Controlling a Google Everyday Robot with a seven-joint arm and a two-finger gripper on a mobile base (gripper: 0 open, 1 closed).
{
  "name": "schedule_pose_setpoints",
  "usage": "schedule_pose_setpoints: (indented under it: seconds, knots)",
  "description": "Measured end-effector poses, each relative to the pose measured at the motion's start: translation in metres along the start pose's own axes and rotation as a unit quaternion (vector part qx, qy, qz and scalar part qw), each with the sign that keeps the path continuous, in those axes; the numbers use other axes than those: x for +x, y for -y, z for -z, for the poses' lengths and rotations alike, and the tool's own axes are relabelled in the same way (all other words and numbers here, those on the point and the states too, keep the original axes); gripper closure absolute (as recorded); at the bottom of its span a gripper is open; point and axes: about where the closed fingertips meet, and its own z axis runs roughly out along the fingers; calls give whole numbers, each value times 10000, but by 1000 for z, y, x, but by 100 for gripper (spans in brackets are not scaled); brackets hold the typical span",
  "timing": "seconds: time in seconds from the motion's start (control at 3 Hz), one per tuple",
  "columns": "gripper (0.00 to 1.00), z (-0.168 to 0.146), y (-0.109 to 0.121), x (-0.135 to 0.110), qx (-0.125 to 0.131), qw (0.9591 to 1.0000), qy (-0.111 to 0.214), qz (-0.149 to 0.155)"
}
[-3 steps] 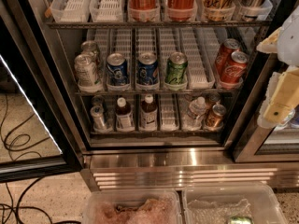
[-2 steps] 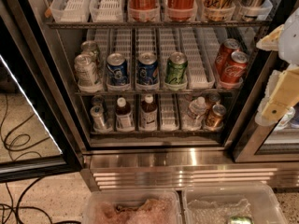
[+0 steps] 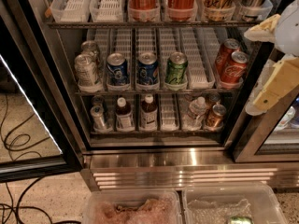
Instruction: Pick coke can from top shelf of fridge
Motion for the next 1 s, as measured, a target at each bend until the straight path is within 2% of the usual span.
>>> schedule_pose_setpoints:
  seconds: [0.33, 0.67, 1.0]
  knots:
    - [0, 1, -4, -24, -217, 9989, -77, 399]
    - [0, 20, -9, -31, 120, 9986, -160, 480]
    - [0, 39, -14, -27, 717, 9967, 152, 348]
